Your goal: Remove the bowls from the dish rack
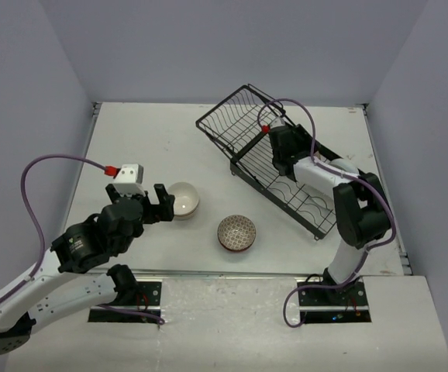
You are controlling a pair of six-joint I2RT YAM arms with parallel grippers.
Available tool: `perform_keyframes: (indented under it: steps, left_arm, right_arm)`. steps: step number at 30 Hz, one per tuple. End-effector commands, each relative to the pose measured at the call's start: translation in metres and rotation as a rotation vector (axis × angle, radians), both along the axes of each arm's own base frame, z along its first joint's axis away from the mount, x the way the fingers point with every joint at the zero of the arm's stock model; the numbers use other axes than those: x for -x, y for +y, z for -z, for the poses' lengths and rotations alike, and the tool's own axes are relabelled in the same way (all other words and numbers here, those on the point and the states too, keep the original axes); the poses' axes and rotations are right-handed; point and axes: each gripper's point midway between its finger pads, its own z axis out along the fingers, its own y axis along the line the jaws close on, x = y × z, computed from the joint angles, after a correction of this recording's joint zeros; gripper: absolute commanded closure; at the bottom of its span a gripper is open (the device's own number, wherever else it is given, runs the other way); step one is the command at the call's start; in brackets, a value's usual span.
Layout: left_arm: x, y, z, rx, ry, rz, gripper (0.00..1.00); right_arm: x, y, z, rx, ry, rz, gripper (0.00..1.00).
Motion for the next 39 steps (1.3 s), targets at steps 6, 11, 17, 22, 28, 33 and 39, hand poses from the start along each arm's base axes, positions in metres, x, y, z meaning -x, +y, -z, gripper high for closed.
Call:
perform_keyframes:
  steps: [6, 11, 17, 22, 28, 33, 39]
  left_arm:
    - [-0.006, 0.013, 0.007, -0.072, -0.032, -0.046, 0.0]
    - [-0.006, 0.014, 0.01, -0.081, -0.032, -0.046, 0.0]
    - [-0.007, 0.014, 0.01, -0.079, -0.032, -0.047, 0.0]
    - [-0.007, 0.015, 0.009, -0.08, -0.034, -0.05, 0.0]
    - [-0.007, 0.015, 0.009, -0.08, -0.035, -0.053, 0.0]
    - [-0.007, 0.016, 0.008, -0.074, -0.04, -0.055, 0.0]
    - [-0.007, 0.017, 0.007, -0.068, -0.044, -0.06, 0.0]
  right_arm:
    - [-0.029, -0.009, -0.014, 0.112, -0.126, 0.027, 0.5]
    - [-0.024, -0.013, 0.001, 0.125, -0.125, 0.054, 0.62]
    - [-0.016, -0.018, 0.01, 0.135, -0.146, 0.067, 0.77]
    - [-0.015, -0.02, 0.011, 0.133, -0.166, 0.077, 0.84]
    - [-0.016, -0.024, -0.009, 0.145, -0.259, 0.123, 1.0]
    - [-0.016, -0.028, -0.025, 0.181, -0.331, 0.136, 1.0]
    - [-0.016, -0.029, -0.051, 0.195, -0.431, 0.152, 1.0]
